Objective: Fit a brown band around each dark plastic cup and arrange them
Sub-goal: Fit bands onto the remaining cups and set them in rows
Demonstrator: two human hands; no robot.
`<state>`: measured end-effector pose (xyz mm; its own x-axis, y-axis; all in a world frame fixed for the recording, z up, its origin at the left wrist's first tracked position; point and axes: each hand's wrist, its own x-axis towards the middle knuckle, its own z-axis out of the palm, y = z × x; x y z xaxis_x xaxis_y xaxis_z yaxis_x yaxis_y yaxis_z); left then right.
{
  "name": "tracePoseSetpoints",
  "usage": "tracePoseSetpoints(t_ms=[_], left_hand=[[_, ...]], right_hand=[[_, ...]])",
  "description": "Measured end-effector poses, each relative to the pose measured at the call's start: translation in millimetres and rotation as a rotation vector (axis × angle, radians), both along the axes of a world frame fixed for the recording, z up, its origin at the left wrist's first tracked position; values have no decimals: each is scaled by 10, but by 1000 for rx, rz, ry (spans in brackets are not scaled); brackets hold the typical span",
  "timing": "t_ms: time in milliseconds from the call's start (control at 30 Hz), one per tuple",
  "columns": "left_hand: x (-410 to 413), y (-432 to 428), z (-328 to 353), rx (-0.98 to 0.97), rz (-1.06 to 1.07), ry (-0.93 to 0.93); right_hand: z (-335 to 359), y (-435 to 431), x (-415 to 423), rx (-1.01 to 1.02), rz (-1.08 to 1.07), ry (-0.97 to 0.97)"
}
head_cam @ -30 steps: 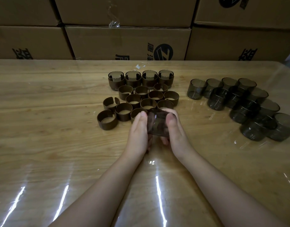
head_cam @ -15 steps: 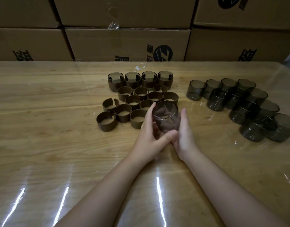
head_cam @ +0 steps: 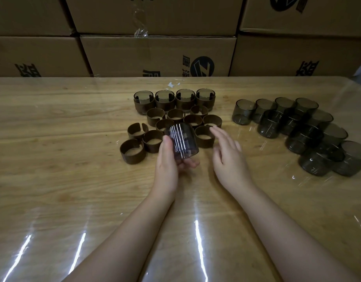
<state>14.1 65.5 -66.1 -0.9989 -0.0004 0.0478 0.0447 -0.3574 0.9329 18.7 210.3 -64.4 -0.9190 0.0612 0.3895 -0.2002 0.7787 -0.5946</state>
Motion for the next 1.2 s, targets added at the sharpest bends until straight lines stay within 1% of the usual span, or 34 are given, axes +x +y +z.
tracePoseSetpoints(t_ms=[67,133,300,400,500,667,767,900,1000,1067,1133,1200], left_hand=[[-29,-18,-5,89,11,-62],[-42,-30,-13,128,8,-102],[-44,-35,12,133,33,-172],[-51,-35,29,129,56,-185],[-46,-33,21,129,57,-180],[-39,-32,26,131,49,-172],[-39,-38,19,136,49,-162],[-32,-41,17,147,62,-161],[-36,-34,26,145,49,-171],[-43,-26,31,141,29,-172],[-39,-31,33,116,3,-156],[-28,-48,23,44,-37,-99]], right_hand=[[-17,26,-28,70,11,-133],[-39,17,-40,132,1,-192],[-26,-3,-45,125,-51,-153],[-29,-2,-49,142,-84,-168],[-24,0,-56,152,-81,-136],[-22,-9,-12,128,-112,52],[-11,-18,18,70,-143,102],[2,0,32,12,-57,70],[-5,4,25,-62,-27,59],[-9,1,17,-173,-32,-7],[-1,9,14,-381,-15,-84],[21,31,17,-617,19,-135]])
